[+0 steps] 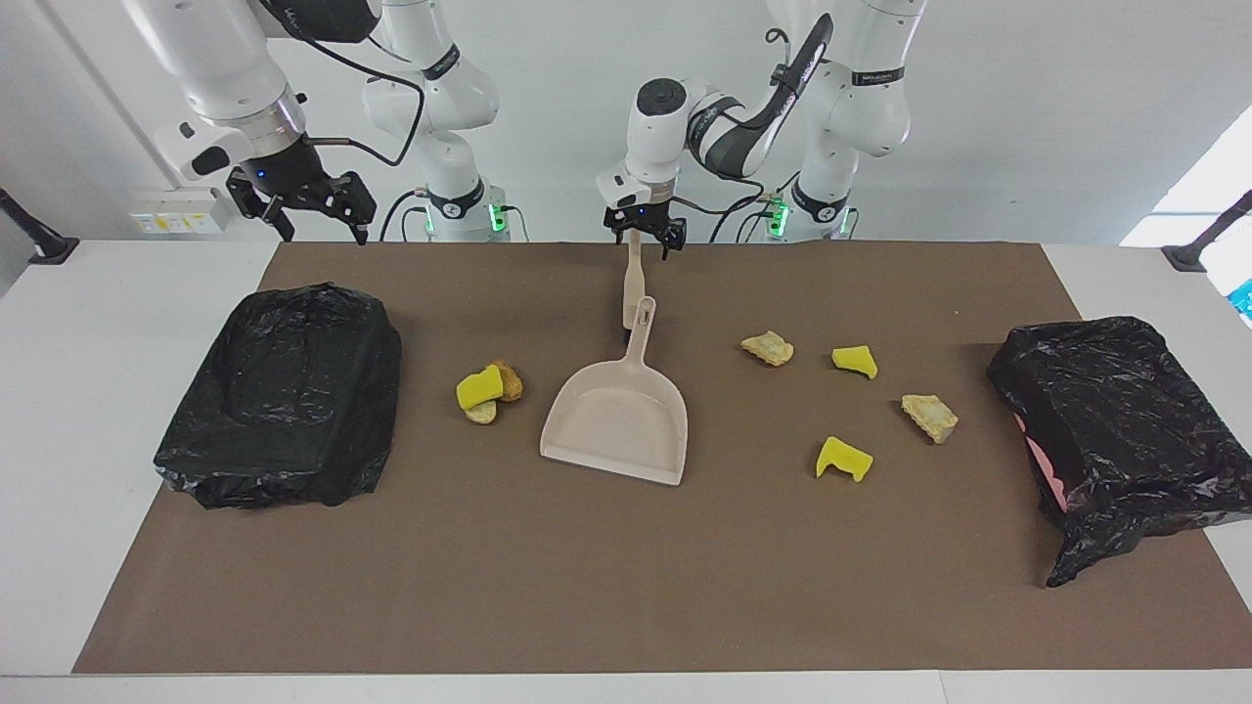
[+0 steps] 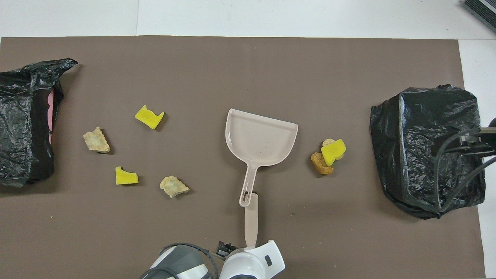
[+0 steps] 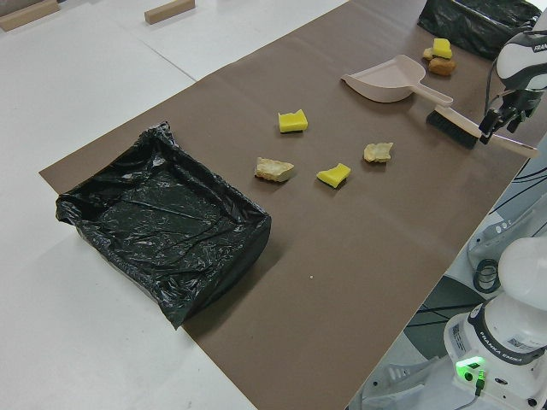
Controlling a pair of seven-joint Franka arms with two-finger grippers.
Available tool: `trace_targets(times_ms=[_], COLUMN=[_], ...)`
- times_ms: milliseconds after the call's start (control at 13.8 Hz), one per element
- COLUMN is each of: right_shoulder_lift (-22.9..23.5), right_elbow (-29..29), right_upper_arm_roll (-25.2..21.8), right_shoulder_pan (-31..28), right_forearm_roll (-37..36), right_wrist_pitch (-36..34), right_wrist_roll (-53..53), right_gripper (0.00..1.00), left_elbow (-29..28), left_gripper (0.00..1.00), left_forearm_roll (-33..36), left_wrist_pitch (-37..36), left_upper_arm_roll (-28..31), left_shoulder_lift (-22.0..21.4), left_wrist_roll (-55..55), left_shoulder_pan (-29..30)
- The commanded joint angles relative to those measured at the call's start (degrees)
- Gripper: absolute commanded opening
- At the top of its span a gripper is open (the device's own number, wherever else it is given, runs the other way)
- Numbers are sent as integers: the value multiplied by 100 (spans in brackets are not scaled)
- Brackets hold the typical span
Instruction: Sweep and dump trash in bin
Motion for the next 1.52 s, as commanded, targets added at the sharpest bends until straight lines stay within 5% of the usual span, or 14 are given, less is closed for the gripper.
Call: trace_targets(times_ms=[0,725,1087,1449], right_shoulder_lift=[-167,-194,-194,-194], right_elbow=[-234,-234,-243,-252], right_upper_arm_roll=[47,82,90,90], right_shoulder_pan=[-66,-66,-66,-66], right_forearm_roll=[102,102,102,102], right_wrist_pitch=[18,18,18,18], right_wrist_roll=[-87,-70,-61,-52], right_gripper=[100,100,100,100], left_elbow=[-109,-73,-82,-82], left_gripper=[100,100,54,47], left_forearm_roll=[-291,-407,-407,-407], left_wrist_pitch=[-43,-149,-96,-96], left_upper_arm_roll=[82,91,91,91], left_shoulder_lift=[-51,-33,-24,55], left_wrist_roll=[330,480,507,445], left_shoulder_pan=[-66,-137,-154,-268])
